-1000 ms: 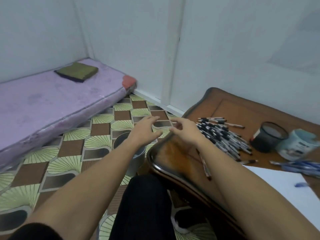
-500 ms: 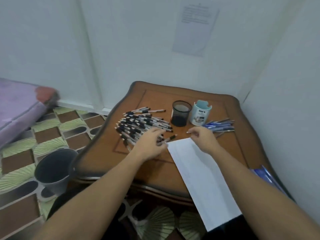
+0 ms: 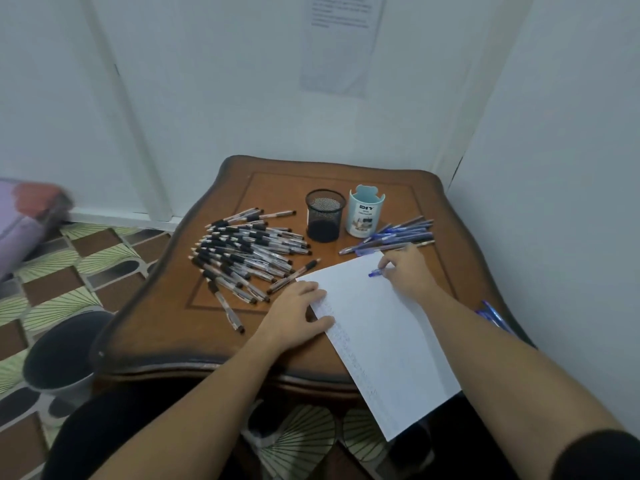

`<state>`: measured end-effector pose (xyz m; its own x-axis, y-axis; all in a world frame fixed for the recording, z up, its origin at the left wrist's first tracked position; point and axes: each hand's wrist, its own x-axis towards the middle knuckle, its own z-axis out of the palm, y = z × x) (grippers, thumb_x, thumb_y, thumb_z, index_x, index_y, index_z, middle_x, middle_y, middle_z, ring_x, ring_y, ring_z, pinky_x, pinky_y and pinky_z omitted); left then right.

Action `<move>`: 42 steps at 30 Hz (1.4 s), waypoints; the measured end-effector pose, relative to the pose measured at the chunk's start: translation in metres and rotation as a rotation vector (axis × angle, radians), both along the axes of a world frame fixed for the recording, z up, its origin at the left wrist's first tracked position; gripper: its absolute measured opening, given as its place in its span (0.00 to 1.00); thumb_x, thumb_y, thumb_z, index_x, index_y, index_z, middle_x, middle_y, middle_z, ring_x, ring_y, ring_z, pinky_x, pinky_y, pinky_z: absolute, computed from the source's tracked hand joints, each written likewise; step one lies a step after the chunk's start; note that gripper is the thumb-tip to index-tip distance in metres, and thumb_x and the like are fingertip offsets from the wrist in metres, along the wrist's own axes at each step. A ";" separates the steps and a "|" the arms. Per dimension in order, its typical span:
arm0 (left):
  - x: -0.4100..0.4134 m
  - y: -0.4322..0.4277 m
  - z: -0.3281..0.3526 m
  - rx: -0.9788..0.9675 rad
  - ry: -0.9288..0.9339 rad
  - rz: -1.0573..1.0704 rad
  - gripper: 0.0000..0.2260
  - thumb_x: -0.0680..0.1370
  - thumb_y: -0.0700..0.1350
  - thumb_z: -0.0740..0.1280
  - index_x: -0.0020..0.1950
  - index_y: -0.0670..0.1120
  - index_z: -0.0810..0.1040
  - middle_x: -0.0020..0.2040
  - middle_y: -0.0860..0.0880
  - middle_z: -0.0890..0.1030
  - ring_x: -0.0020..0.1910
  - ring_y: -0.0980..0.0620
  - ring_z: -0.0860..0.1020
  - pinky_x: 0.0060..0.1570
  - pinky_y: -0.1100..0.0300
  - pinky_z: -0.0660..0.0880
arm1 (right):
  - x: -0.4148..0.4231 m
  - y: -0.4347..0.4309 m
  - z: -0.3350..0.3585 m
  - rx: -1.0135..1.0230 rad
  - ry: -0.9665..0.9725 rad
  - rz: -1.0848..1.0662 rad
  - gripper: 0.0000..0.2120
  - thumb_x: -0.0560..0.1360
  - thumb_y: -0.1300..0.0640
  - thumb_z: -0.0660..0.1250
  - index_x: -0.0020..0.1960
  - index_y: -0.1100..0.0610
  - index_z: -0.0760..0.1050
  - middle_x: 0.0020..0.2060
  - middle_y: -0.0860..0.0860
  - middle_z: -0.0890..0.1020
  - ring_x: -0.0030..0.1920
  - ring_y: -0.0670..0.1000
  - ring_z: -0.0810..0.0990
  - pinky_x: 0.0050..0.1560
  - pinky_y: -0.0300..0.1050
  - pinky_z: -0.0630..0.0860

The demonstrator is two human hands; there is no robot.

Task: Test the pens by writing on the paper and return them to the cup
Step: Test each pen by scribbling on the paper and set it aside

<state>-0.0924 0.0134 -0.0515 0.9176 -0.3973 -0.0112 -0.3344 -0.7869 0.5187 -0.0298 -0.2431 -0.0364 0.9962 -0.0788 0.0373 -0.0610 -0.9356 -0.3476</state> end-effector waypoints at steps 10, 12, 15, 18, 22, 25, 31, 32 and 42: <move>-0.005 0.001 -0.007 0.076 -0.079 -0.013 0.27 0.79 0.61 0.60 0.76 0.52 0.65 0.78 0.52 0.61 0.77 0.53 0.54 0.75 0.53 0.42 | -0.043 0.024 0.046 0.177 -0.036 0.177 0.19 0.85 0.56 0.54 0.75 0.46 0.64 0.71 0.51 0.72 0.67 0.52 0.74 0.62 0.43 0.72; -0.006 0.001 -0.006 0.090 -0.080 -0.015 0.26 0.80 0.61 0.59 0.76 0.53 0.64 0.78 0.53 0.61 0.77 0.53 0.54 0.75 0.53 0.41 | -0.053 0.029 0.050 0.176 -0.065 0.206 0.15 0.84 0.51 0.56 0.70 0.45 0.68 0.63 0.48 0.78 0.56 0.48 0.77 0.52 0.39 0.73; -0.006 0.000 -0.006 0.114 -0.080 -0.022 0.26 0.80 0.61 0.58 0.76 0.53 0.64 0.78 0.52 0.60 0.78 0.52 0.53 0.75 0.55 0.45 | -0.066 0.034 0.052 0.145 -0.048 0.203 0.11 0.83 0.49 0.60 0.64 0.46 0.69 0.50 0.46 0.77 0.40 0.44 0.73 0.39 0.37 0.69; -0.006 0.001 -0.005 0.128 -0.076 -0.027 0.28 0.79 0.64 0.59 0.77 0.54 0.63 0.79 0.52 0.58 0.78 0.52 0.53 0.75 0.55 0.45 | -0.078 0.034 0.047 0.224 -0.097 0.205 0.09 0.82 0.52 0.61 0.62 0.49 0.71 0.40 0.46 0.75 0.36 0.43 0.72 0.35 0.35 0.68; -0.007 0.003 -0.005 0.148 -0.056 -0.048 0.36 0.74 0.71 0.58 0.77 0.55 0.61 0.79 0.53 0.57 0.78 0.52 0.52 0.75 0.54 0.45 | -0.087 0.034 0.038 0.797 -0.205 -0.035 0.09 0.84 0.56 0.57 0.53 0.51 0.76 0.36 0.49 0.78 0.37 0.45 0.75 0.39 0.37 0.72; -0.006 0.003 -0.005 0.158 -0.051 -0.048 0.39 0.70 0.73 0.55 0.77 0.55 0.61 0.79 0.53 0.57 0.78 0.52 0.52 0.75 0.53 0.46 | -0.094 0.034 0.035 1.112 -0.145 -0.156 0.25 0.85 0.45 0.47 0.49 0.55 0.80 0.29 0.51 0.76 0.33 0.46 0.74 0.38 0.43 0.71; -0.006 0.002 -0.004 0.155 -0.048 -0.034 0.34 0.75 0.70 0.60 0.77 0.55 0.61 0.79 0.53 0.57 0.78 0.53 0.52 0.75 0.53 0.46 | -0.113 0.037 0.011 1.234 0.125 -0.109 0.14 0.82 0.51 0.62 0.51 0.58 0.82 0.39 0.56 0.85 0.37 0.51 0.80 0.31 0.38 0.71; -0.006 0.002 -0.004 0.153 -0.047 -0.036 0.35 0.75 0.70 0.60 0.77 0.55 0.61 0.79 0.53 0.57 0.78 0.53 0.52 0.75 0.53 0.46 | -0.115 0.039 0.007 1.243 0.109 -0.072 0.09 0.80 0.57 0.65 0.48 0.60 0.82 0.36 0.56 0.83 0.34 0.51 0.78 0.29 0.38 0.69; -0.007 0.002 -0.004 0.155 -0.052 -0.021 0.34 0.75 0.69 0.60 0.77 0.55 0.62 0.79 0.54 0.57 0.78 0.54 0.53 0.75 0.54 0.46 | -0.120 0.049 -0.008 1.024 0.085 -0.011 0.07 0.76 0.64 0.68 0.42 0.57 0.83 0.38 0.50 0.84 0.43 0.45 0.80 0.45 0.36 0.76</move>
<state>-0.0991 0.0150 -0.0559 0.9099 -0.4140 -0.0267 -0.3752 -0.8486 0.3731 -0.1499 -0.1944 -0.0439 0.9914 -0.0427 -0.1237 -0.1297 -0.1922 -0.9727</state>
